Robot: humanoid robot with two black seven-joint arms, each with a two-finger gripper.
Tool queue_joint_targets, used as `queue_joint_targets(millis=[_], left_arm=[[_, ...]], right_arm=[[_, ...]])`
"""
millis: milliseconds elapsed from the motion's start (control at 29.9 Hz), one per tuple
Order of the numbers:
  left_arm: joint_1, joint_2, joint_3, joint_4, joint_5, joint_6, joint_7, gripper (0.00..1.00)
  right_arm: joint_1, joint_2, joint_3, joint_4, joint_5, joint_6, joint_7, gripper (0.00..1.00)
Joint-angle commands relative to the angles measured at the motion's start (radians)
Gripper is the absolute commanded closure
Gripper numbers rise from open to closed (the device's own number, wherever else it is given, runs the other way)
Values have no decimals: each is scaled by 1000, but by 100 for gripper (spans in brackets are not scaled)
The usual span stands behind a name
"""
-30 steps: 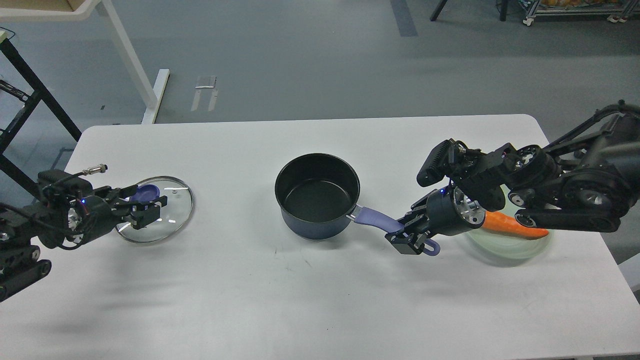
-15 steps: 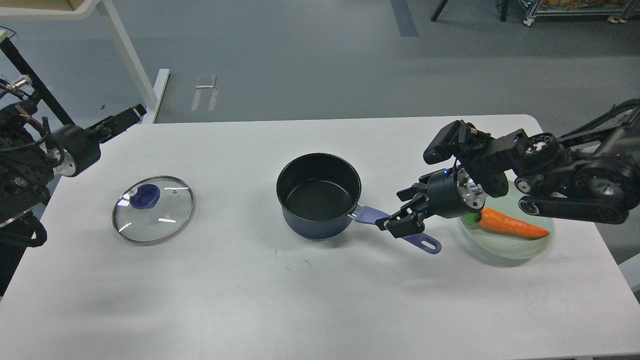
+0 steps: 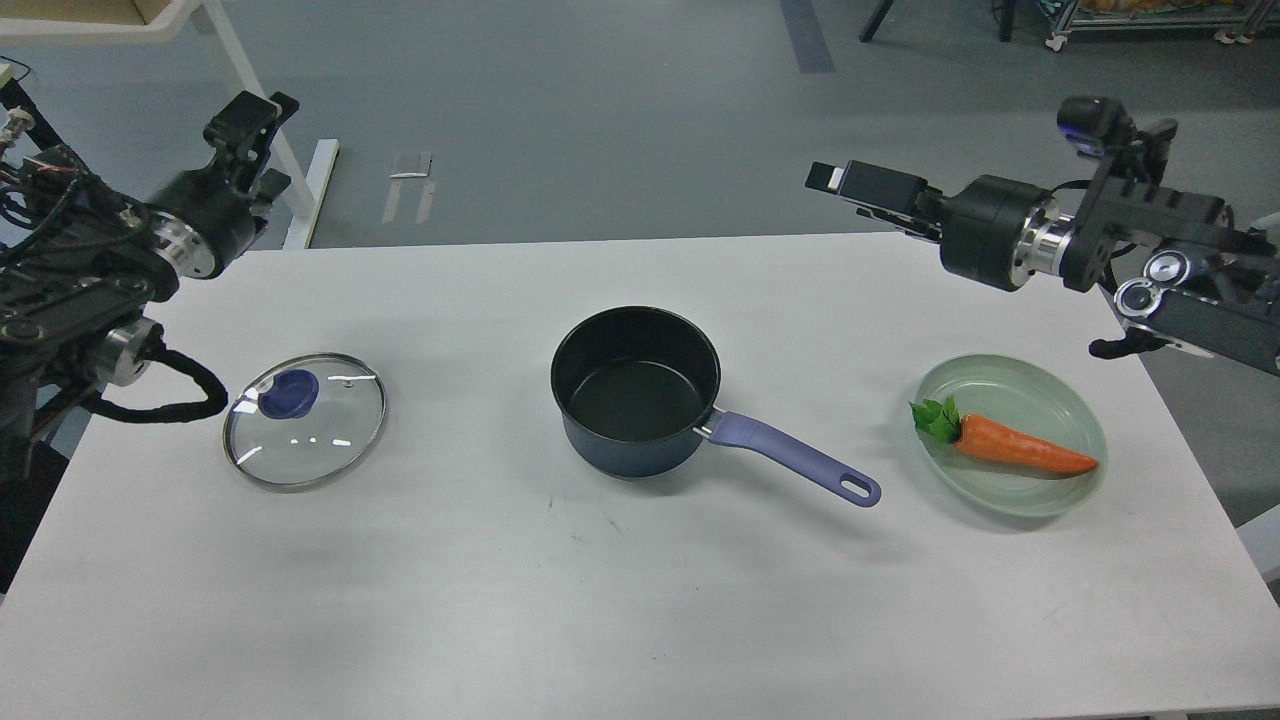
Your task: Open pot lid
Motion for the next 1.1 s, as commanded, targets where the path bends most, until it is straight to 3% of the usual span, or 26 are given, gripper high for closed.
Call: queue_joint_targets(millis=[0,234,502,602,1070], left_arm=[[8,-81,-100,2,-51,-1,-4,1],[11,-208,-200,123,-218,-18,-1,1],[84,-237,-229,153,-466,-162,-4,1],[109,-237,-266,156,-483,-199,-8,1],[167,-234,-341,156,-485,-189,-20,1]], right_arm=[[-138,5,210,-57,114,-8,2,1],[-267,71,426,-185,402,-21,7,1],[-314,188,526,-356,807,-13,11,1],[-323,223,564,-402,875,-5,10,1],[-393,410,746,-508,1031,30,-3,1]])
